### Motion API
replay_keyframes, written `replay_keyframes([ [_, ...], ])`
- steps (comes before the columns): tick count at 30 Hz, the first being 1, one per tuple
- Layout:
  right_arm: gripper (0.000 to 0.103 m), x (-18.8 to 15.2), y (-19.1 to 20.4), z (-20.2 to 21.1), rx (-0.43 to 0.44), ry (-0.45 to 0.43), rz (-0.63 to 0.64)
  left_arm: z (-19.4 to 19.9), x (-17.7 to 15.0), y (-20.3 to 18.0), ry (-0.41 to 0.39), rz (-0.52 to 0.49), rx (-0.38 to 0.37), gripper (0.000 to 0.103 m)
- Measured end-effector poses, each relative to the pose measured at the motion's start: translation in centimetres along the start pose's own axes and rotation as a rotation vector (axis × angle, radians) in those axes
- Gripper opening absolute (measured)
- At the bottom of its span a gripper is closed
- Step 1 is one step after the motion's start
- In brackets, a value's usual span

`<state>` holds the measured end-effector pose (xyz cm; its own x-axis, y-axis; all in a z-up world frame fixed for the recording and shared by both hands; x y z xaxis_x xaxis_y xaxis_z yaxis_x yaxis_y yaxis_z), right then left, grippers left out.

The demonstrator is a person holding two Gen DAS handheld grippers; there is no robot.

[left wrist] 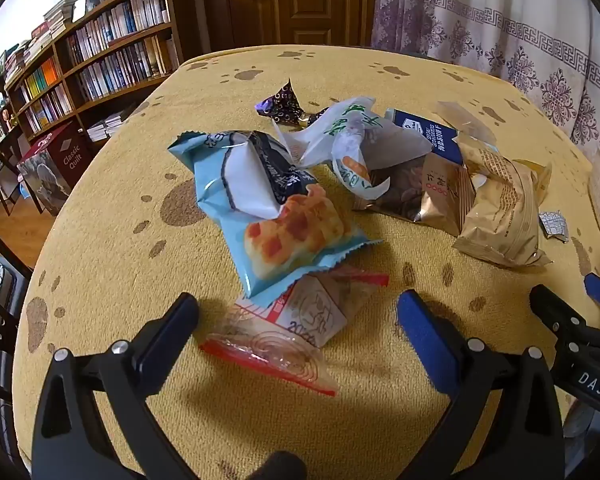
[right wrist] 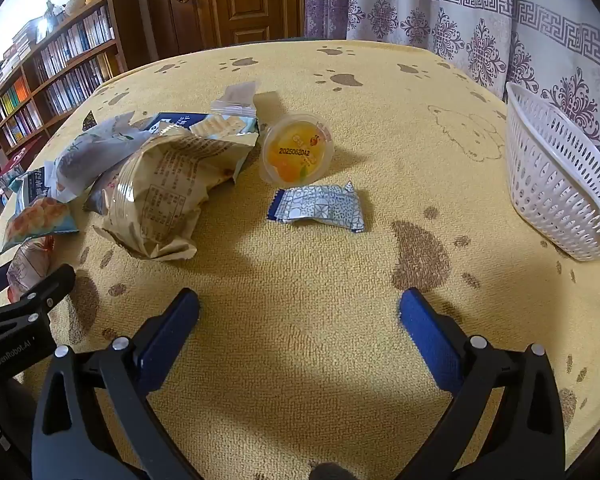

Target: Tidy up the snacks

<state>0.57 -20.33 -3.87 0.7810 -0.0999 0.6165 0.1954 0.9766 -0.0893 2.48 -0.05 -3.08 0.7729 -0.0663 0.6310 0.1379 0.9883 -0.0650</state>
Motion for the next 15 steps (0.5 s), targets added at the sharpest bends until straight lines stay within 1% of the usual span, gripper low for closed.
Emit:
replay_keyframes([
  [1,0.101,0.0,0.0,0.0,0.0,0.0,0.0,-0.03,0.0,0.07,0.006,0.012,-0.014,0.098],
  [15,0.101,0.03,-0.06,0.02,0.002,0.0,-0.001,-0.15,-0.09,0.33,0.016,0.017,-0.008,0.098],
])
Point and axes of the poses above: each gripper's, at about its wrist camera, not at the fingertips, and z roughly against the way its jaws point, y to its left, x to its top, the point moved 4 cm from there along -z, roughly the way its jaws point, and after that the axes turned 8 degrees about -x, right-handed, at the moved point
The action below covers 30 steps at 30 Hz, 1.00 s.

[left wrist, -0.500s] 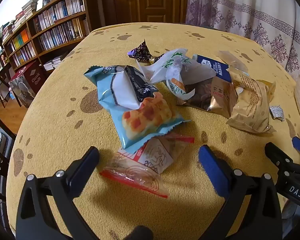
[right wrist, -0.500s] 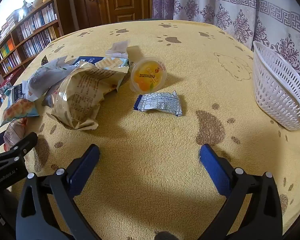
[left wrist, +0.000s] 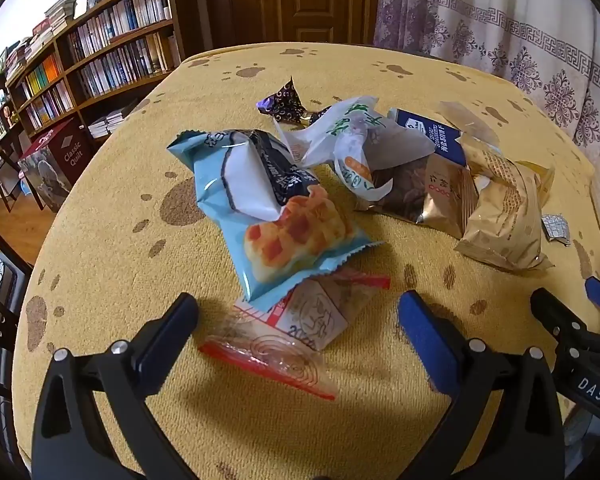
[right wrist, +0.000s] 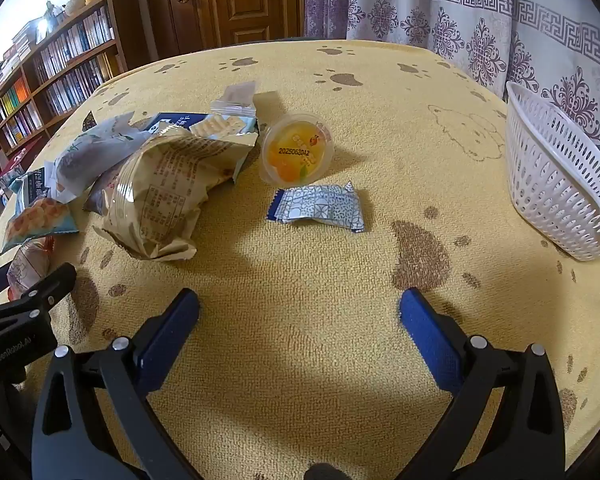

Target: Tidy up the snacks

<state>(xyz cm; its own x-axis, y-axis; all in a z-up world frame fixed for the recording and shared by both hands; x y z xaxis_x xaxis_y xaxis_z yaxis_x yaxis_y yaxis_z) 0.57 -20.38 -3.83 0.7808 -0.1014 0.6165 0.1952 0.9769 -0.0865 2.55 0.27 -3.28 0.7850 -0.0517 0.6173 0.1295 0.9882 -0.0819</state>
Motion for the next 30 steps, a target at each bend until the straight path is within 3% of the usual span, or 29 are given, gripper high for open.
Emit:
replay_keyframes([
  [30,0.101,0.12,-0.04,-0.11,0.001,0.002,0.0,-0.01,0.17,-0.12,-0.008,0.001,0.002,0.098],
])
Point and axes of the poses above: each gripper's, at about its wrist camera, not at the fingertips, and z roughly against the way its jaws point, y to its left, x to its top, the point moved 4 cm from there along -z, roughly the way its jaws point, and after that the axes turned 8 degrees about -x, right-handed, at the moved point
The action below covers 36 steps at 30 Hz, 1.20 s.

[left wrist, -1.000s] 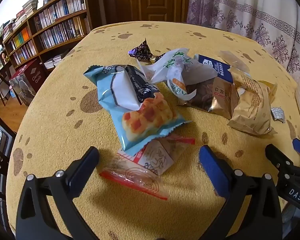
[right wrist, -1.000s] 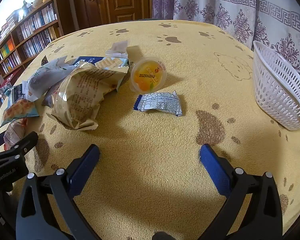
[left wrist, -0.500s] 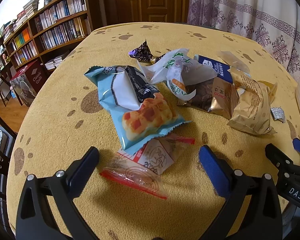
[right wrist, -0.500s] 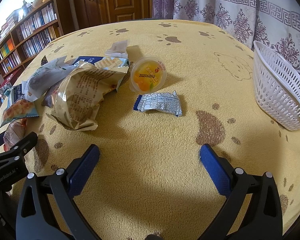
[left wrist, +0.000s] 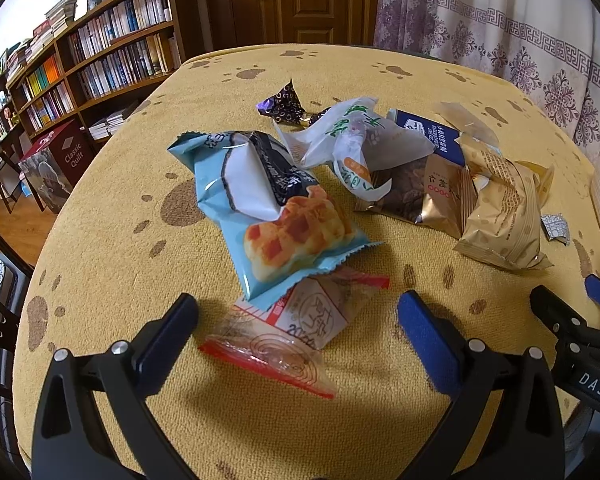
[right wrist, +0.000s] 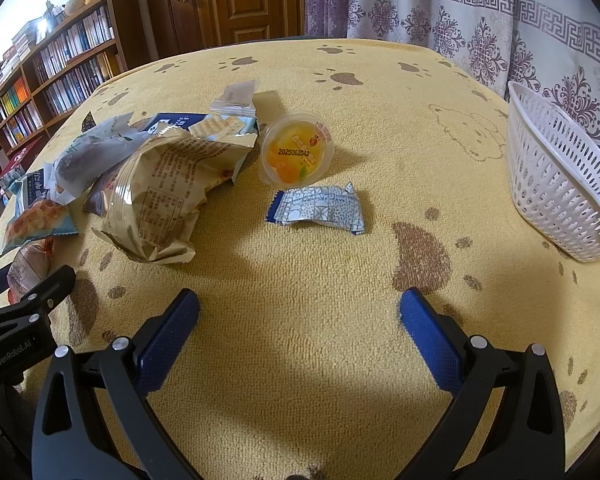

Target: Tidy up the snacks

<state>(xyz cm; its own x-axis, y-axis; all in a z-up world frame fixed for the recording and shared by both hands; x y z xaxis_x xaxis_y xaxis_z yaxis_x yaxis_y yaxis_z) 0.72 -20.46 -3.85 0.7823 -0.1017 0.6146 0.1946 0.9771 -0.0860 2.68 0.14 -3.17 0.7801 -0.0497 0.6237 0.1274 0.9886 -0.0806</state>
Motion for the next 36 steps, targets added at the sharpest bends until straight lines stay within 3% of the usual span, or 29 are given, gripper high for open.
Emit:
replay_keyframes([
  [36,0.101,0.05,-0.11,-0.25,0.032,0.006,0.035,-0.19,0.02,-0.05,0.005,-0.003,-0.004,0.098],
])
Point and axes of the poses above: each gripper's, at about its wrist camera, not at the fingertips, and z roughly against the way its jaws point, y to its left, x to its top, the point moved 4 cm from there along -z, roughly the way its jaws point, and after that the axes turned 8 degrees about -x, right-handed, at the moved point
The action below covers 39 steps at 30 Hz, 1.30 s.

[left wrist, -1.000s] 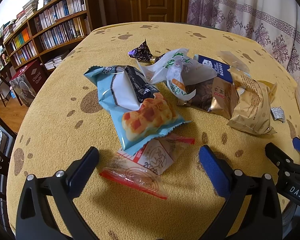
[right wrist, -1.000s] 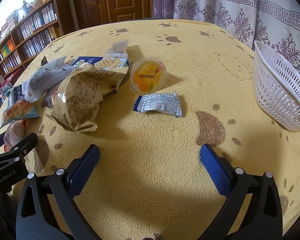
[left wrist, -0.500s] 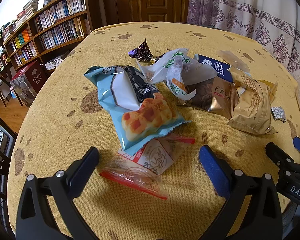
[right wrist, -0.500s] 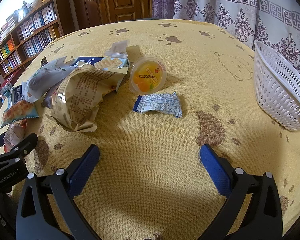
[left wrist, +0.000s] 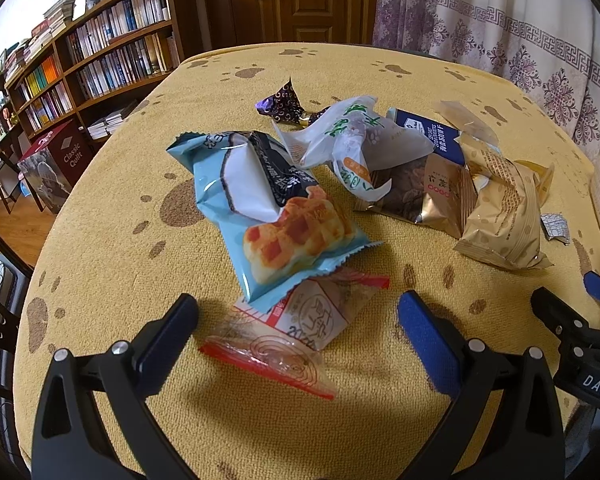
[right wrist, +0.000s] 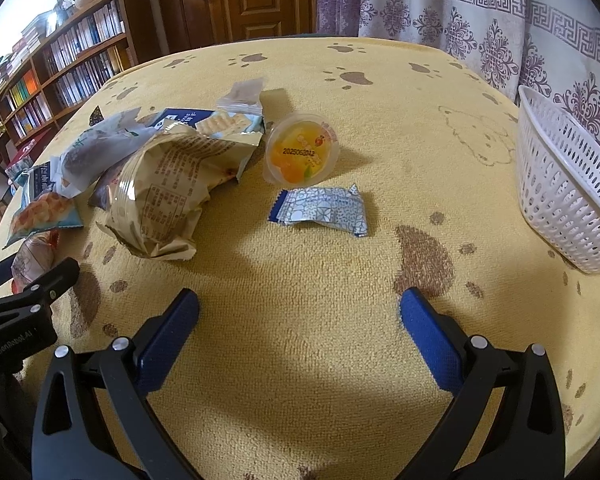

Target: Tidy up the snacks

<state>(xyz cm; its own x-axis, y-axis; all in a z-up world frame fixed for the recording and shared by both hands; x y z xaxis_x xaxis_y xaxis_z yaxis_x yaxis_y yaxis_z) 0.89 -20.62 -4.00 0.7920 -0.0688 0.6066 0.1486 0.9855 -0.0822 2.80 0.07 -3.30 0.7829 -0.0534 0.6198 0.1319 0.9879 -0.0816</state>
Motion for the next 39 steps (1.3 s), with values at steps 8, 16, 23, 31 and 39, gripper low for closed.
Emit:
replay_keyframes([
  [8,0.101,0.0,0.1,0.0,0.0,-0.001,0.0,0.3,0.1,-0.3,-0.003,-0.025,-0.023,0.098],
  [16,0.101,0.0,-0.2,0.4,0.017,-0.006,-0.01,1.6,0.6,0.1,-0.034,-0.059,-0.047,0.098],
  [23,0.101,0.1,-0.3,0.7,0.032,-0.011,-0.021,2.9,1.7,2.5,-0.049,-0.019,-0.103,0.096],
  [31,0.101,0.0,-0.4,0.6,0.019,-0.008,-0.01,2.8,3.9,3.7,-0.061,-0.013,-0.14,0.093],
  [39,0.101,0.0,-0.2,0.4,0.009,-0.005,-0.002,0.0,5.2,4.4,0.009,0.094,-0.227,0.085],
])
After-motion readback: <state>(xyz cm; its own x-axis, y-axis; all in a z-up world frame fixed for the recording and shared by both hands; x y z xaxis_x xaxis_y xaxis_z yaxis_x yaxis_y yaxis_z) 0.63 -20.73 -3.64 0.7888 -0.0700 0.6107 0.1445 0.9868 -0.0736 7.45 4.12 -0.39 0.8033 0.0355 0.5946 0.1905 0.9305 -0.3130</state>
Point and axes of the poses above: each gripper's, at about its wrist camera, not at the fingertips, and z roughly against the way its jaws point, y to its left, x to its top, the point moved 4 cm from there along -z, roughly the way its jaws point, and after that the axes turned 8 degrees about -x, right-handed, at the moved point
